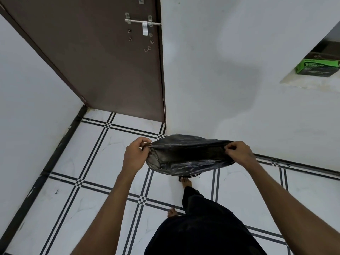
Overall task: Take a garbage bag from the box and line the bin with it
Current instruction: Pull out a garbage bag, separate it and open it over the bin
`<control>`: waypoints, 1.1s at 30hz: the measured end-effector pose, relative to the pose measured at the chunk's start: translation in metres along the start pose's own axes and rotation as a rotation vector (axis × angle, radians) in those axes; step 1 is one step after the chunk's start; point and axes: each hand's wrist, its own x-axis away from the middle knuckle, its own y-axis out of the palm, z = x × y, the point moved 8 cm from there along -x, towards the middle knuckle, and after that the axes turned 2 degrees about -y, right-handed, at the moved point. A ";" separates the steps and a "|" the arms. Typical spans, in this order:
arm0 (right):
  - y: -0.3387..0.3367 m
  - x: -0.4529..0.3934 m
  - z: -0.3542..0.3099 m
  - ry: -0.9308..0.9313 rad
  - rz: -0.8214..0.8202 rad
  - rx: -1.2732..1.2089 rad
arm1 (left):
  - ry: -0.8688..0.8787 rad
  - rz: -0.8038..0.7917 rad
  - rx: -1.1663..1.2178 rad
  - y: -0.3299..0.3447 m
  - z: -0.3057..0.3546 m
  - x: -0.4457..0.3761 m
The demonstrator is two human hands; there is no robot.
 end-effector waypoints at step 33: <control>0.083 -0.147 0.067 -0.036 -0.063 0.061 | -0.440 -0.002 0.052 0.166 -0.062 -0.147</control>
